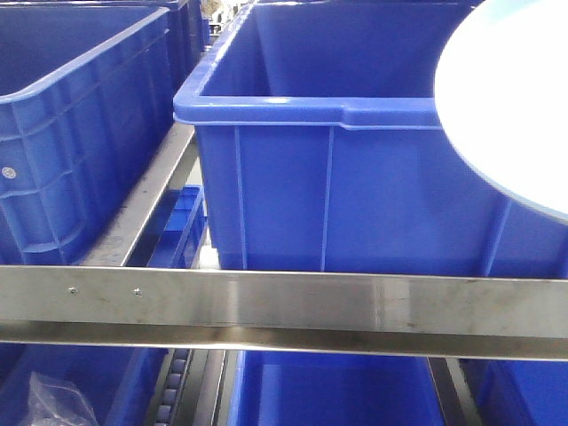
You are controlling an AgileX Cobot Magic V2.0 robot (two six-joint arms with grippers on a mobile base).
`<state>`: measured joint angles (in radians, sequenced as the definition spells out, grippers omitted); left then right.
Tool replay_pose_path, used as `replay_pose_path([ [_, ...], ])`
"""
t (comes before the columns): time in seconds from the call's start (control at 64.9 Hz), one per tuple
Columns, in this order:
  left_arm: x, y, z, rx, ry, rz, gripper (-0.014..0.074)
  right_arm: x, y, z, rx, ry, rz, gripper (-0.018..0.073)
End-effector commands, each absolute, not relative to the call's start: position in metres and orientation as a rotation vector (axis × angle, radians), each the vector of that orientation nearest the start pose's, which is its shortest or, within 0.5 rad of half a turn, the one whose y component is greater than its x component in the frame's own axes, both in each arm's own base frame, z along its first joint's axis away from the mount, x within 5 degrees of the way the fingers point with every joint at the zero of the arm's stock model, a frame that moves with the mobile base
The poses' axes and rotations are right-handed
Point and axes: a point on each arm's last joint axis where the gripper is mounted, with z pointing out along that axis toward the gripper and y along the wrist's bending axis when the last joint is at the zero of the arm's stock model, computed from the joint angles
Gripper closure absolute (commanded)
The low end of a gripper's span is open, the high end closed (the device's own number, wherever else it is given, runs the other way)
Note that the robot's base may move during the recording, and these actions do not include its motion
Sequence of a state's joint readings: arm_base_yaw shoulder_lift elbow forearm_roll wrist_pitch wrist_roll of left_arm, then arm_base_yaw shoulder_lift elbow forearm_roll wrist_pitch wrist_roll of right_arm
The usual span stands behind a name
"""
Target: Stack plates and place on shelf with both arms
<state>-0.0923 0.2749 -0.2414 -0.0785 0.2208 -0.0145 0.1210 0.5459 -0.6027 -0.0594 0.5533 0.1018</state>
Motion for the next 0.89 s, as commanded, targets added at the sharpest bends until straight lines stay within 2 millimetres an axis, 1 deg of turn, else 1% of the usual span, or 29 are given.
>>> replay_pose_path([
  [0.0, 0.079, -0.008, 0.274, -0.003, 1.640, -0.157, 0.0498, 0.109, 0.010, 0.342, -0.049, 1.858, 0.084, 0.0510],
  [0.509, 0.079, -0.008, 0.274, -0.003, 1.640, -0.157, 0.0498, 0.109, 0.011, 0.342, -0.045, 1.856, 0.092, 0.0510],
  [0.586, 0.079, -0.008, 0.274, -0.003, 1.640, -0.157, 0.0498, 0.111, 0.011, 0.346, -0.043, 1.818, 0.102, 0.0510],
  [0.648, 0.079, -0.008, 0.274, -0.003, 1.640, -0.157, 0.0498, 0.115, 0.012, 0.350, -0.044, 1.760, 0.108, 0.0510],
  [0.756, 0.079, -0.008, 0.274, -0.003, 1.640, -0.157, 0.0498, 0.130, 0.014, 0.362, -0.045, 1.660, 0.121, 0.0510],
  [0.848, 0.079, -0.008, 0.274, -0.003, 1.640, -0.157, 0.0498, 0.150, 0.017, 0.372, -0.037, 1.641, 0.136, 0.0510],
  [0.879, 0.079, -0.008, 0.274, -0.003, 1.640, -0.157, 0.0498, 0.160, 0.018, 0.376, -0.033, 1.646, 0.142, 0.0510],
])
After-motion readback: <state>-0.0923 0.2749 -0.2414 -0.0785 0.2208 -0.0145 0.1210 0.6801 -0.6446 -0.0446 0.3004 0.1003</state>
